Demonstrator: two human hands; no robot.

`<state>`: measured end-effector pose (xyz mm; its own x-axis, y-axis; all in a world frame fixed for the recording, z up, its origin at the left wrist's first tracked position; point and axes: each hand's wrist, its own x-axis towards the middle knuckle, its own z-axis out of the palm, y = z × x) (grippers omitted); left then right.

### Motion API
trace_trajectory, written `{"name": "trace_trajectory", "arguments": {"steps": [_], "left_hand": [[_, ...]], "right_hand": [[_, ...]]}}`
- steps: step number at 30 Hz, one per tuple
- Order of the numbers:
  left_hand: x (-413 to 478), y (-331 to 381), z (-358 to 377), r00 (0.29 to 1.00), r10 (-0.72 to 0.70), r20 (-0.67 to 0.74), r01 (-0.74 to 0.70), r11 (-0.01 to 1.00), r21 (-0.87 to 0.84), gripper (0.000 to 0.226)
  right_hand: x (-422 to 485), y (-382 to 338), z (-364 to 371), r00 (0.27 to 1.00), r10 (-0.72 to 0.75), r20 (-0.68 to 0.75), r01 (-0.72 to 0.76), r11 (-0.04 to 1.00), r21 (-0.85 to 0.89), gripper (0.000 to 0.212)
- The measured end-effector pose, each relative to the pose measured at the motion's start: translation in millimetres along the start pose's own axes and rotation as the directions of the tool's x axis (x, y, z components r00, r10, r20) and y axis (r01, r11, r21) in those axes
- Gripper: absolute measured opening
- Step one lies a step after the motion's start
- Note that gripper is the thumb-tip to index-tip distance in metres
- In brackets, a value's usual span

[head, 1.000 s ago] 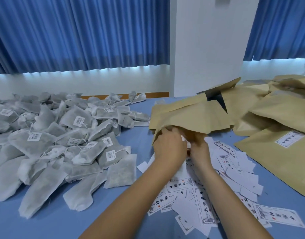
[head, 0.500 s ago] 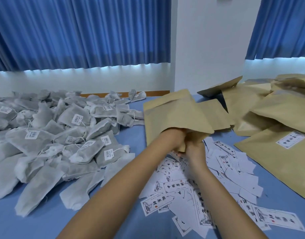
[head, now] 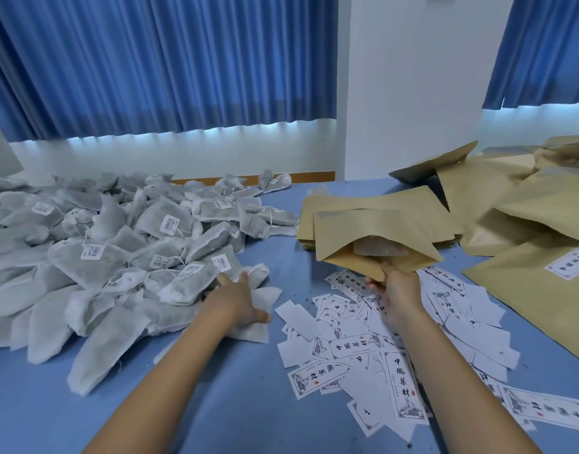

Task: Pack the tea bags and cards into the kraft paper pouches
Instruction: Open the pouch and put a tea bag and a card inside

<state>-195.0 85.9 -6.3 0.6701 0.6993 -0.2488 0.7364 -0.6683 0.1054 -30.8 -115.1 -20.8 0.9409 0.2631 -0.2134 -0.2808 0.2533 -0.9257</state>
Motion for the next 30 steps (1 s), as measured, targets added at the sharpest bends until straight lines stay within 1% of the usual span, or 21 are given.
{"name": "trace_trajectory", "arguments": {"steps": [1, 3, 4, 6, 7, 8, 10, 11, 12, 13, 14, 15, 17, 20, 21, 23, 24, 26, 27, 28, 30], "left_hand": [[3.1, 0.2, 0.1, 0.999, 0.045, -0.003, -0.045, 0.998, -0.043, 0.104], [4.8, 4.0, -1.7, 0.991, 0.123, -0.049, -0.125, 0.991, -0.045, 0.069], [1.1, 7.7, -3.9, 0.986, 0.14, -0.09, -0.143, 0.989, -0.032, 0.05], [-5.9, 15.2, -7.5, 0.95, 0.188, -0.248, -0.21, 0.975, -0.066, 0.03], [-8.0, 19.1, -8.3, 0.886, 0.244, -0.394, -0.31, 0.944, -0.115, 0.025], [-12.2, 24.8, -9.6, 0.778, 0.302, -0.552, -0.455, 0.876, -0.162, 0.023], [-26.0, 39.4, -12.6, 0.492, 0.359, -0.793, -0.737, 0.657, -0.16, 0.023], [-33.5, 48.7, -15.4, 0.37, 0.39, -0.843, -0.812, 0.577, -0.09, 0.029], [-39.0, 59.2, -16.7, 0.273, 0.451, -0.849, -0.842, 0.539, 0.015, 0.036], [-41.3, 70.9, -16.6, 0.216, 0.545, -0.81, -0.837, 0.53, 0.133, 0.043], [-42.5, 84.4, -16.4, 0.223, 0.642, -0.733, -0.807, 0.544, 0.231, 0.049], [-42.2, 98.3, -14.5, 0.279, 0.702, -0.656, -0.757, 0.581, 0.3, 0.052], [-39.5, 126.1, -10.8, 0.403, 0.705, -0.584, -0.662, 0.665, 0.346, 0.048], [-26.2, 159.0, -7.1, 0.523, 0.681, -0.512, -0.589, 0.723, 0.36, 0.048], [-21.8, 167.0, -7.3, 0.578, 0.655, -0.486, -0.575, 0.75, 0.328, 0.048], [-8.3, 179.1, -14.3, 0.726, 0.513, -0.458, -0.522, 0.845, 0.118, 0.037], [-2.6, 181.5, -19.1, 0.796, 0.462, -0.392, -0.477, 0.877, 0.064, 0.029], [9.9, 181.2, -27.5, 0.886, 0.41, -0.216, -0.407, 0.911, 0.061, 0.025], [17.3, 179.5, -31.7, 0.905, 0.397, -0.155, -0.392, 0.918, 0.063, 0.023], [17.4, 177.1, -37.4, 0.916, 0.381, -0.124, -0.383, 0.924, 0.005, 0.019], [23.3, 179.9, -50.3, 0.914, 0.387, -0.123, -0.391, 0.92, -0.01, 0.016]], "right_hand": [[0.0, 0.3, -0.8, 1.0, 0.012, -0.001, -0.012, 1.0, -0.002, 0.014], [1.1, 0.9, -1.7, 1.0, 0.022, -0.004, -0.022, 1.0, -0.009, 0.014], [1.2, 1.0, -1.6, 1.0, 0.025, -0.01, -0.025, 1.0, -0.01, 0.013], [1.0, 1.7, -1.1, 1.0, 0.012, -0.015, -0.012, 1.0, 0.011, 0.012], [1.1, 2.0, -0.6, 1.0, 0.001, -0.013, -0.001, 1.0, 0.017, 0.012], [1.9, 2.1, 0.1, 1.0, -0.012, -0.011, 0.013, 1.0, 0.004, 0.013], [2.3, 2.3, 3.0, 0.999, -0.041, 0.0, 0.041, 0.997, -0.066, 0.016], [1.2, 2.4, 4.3, 0.998, -0.062, 0.01, 0.062, 0.994, -0.091, 0.016], [-0.1, 3.0, 4.9, 0.996, -0.091, 0.024, 0.093, 0.989, -0.111, 0.014], [-2.0, 4.0, 5.0, 0.992, -0.122, 0.039, 0.127, 0.982, -0.139, 0.014], [-3.1, 6.1, 4.1, 0.99, -0.134, 0.05, 0.141, 0.974, -0.179, 0.019], [-4.5, 8.7, 2.6, 0.992, -0.113, 0.06, 0.124, 0.968, -0.216, 0.026], [-6.4, 12.7, 1.0, 0.997, -0.05, 0.06, 0.063, 0.967, -0.248, 0.033], [-3.0, 9.8, 1.5, 0.995, -0.092, 0.03, 0.096, 0.967, -0.237, 0.029], [-3.0, 6.9, 2.5, 0.991, -0.129, 0.021, 0.13, 0.963, -0.236, 0.028], [-7.4, 1.5, 6.2, 0.978, -0.208, 0.011, 0.205, 0.951, -0.232, 0.024], [-10.6, 0.3, 7.9, 0.972, -0.237, 0.006, 0.232, 0.949, -0.214, 0.02], [-17.6, 0.4, 12.0, 0.962, -0.272, 0.021, 0.271, 0.948, -0.164, 0.024], [-20.2, 2.1, 13.5, 0.96, -0.274, 0.05, 0.279, 0.944, -0.175, 0.029], [-22.6, 4.3, 14.6, 0.96, -0.266, 0.083, 0.277, 0.937, -0.212, 0.032], [-27.8, 8.0, 17.6, 0.964, -0.217, 0.153, 0.251, 0.935, -0.253, 0.029]]}}
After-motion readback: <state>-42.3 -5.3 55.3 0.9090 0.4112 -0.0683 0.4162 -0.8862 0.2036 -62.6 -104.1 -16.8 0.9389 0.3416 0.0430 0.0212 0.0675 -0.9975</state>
